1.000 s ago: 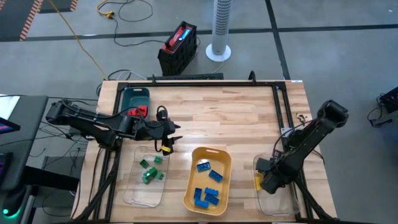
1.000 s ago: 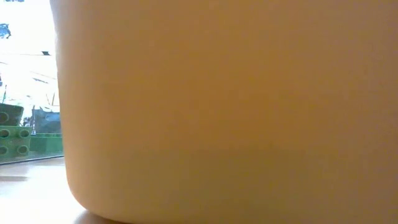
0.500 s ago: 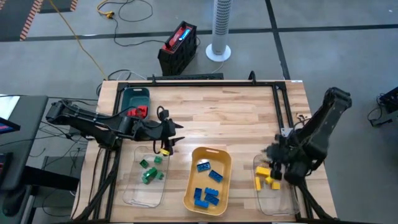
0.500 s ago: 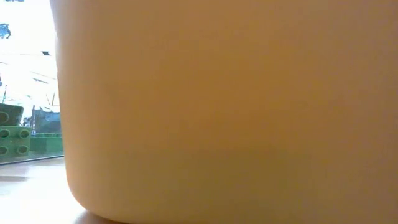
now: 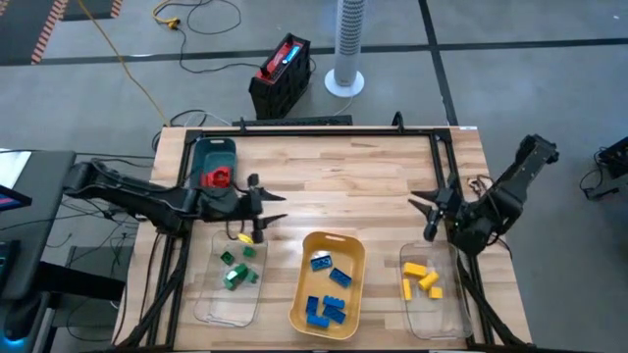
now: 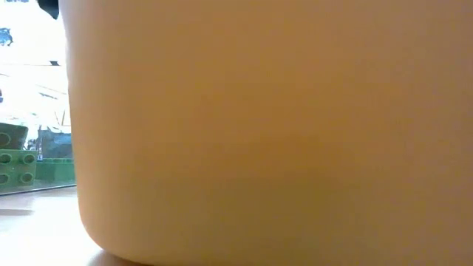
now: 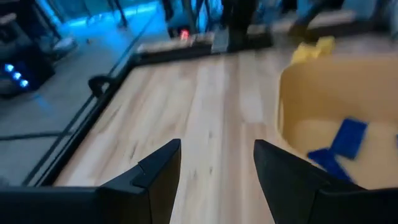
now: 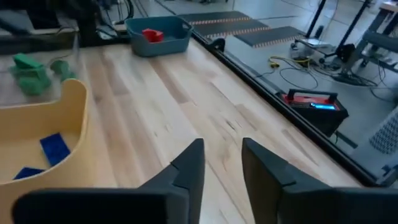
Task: Sort blocks
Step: Return to Home Position
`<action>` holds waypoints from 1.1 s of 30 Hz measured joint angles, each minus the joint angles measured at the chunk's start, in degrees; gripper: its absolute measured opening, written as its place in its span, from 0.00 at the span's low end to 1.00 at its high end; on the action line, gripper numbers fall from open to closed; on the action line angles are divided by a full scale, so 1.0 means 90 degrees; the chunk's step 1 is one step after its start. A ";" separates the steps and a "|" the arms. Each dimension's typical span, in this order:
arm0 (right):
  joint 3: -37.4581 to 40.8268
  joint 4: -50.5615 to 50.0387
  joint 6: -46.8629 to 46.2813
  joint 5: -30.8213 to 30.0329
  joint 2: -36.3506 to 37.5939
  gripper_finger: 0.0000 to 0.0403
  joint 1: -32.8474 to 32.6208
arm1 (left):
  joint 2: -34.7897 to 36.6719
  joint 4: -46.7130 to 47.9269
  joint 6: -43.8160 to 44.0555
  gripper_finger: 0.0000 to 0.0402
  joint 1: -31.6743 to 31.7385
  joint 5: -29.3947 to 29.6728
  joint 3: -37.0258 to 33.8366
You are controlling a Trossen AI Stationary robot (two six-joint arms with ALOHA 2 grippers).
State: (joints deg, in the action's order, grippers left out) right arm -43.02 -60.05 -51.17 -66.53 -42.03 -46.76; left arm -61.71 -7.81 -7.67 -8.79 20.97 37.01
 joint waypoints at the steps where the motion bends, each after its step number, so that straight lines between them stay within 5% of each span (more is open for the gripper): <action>1: 0.0187 0.0193 0.0122 -0.0007 0.0206 0.28 0.0084 | 0.0211 -0.0141 0.0025 0.49 0.0068 -0.0091 -0.0175; 13: 0.1811 0.3906 0.3710 0.0347 0.2468 0.11 0.0853 | 0.1931 -0.0641 0.0139 0.49 0.1594 -0.1666 -0.1342; 22: 0.2558 0.4579 0.4455 0.0845 0.3752 0.03 0.1525 | 0.2451 -0.0566 0.0931 0.40 0.2282 -0.1553 -0.1737; 33: 0.3543 0.7569 0.6092 0.1030 0.4125 0.03 0.2358 | 0.2703 0.0516 0.1755 0.35 0.2274 -0.1141 -0.1816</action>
State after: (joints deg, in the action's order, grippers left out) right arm -11.14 8.07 3.66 -57.26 -4.91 -25.54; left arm -37.39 -3.16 8.12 11.68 10.70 20.67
